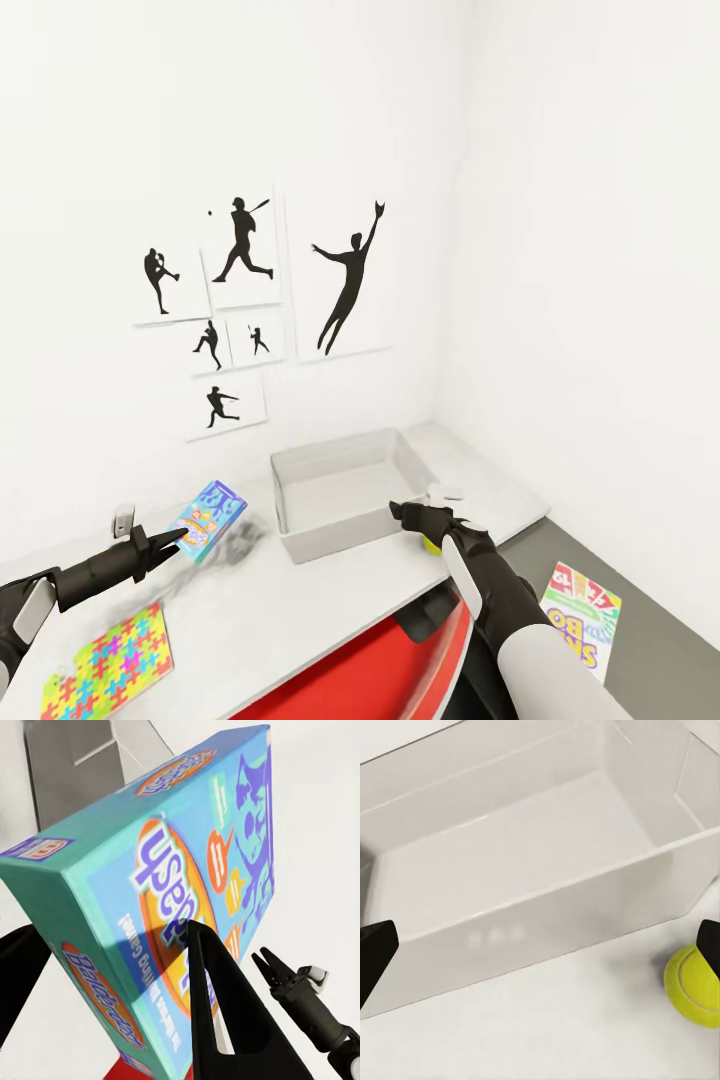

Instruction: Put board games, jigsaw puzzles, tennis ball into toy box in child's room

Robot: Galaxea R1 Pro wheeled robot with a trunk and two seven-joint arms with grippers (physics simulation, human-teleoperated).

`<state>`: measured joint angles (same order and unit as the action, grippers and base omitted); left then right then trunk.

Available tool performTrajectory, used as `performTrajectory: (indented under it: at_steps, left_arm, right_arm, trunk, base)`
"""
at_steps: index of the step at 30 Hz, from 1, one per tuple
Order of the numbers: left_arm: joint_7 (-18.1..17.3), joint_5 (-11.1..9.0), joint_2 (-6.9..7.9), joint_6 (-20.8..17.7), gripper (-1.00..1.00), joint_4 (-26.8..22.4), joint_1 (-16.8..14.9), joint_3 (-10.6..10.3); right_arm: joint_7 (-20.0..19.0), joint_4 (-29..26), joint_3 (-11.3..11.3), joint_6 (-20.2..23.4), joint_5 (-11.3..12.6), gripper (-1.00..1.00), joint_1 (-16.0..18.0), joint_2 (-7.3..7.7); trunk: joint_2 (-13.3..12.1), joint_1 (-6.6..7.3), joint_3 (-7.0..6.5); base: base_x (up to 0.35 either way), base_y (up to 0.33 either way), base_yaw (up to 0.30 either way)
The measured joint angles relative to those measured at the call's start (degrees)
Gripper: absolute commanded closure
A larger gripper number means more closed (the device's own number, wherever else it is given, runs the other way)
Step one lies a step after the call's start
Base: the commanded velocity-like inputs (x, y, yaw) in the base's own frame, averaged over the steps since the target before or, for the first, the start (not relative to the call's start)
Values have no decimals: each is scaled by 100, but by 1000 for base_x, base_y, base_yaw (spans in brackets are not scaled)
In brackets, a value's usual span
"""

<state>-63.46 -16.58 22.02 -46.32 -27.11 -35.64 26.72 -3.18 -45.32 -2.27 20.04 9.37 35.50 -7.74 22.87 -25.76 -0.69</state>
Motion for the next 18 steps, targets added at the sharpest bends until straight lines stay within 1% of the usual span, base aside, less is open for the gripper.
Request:
performTrajectory:
  at_steps: [8, 15, 18]
  left_arm:
    - [-1, 0, 3, 0, 100, 0, 1, 0]
    - [3, 1, 2, 0, 100, 1, 0, 0]
    - [3, 2, 0, -1, 100, -3, 2, 0]
  right_arm:
    - [0, -2, 0, 0, 4, -100, 0, 0]
    - [0, -5, 0, 0, 2, -100, 0, 0]
    - [0, -3, 0, 0, 1, -100, 0, 0]
  trunk:
    - [0, 0, 0]
    - [0, 0, 0]
    - [0, 1, 0]
  base:
    - [52, 0, 0]
    - [11, 1, 0]
    - [71, 49, 0]
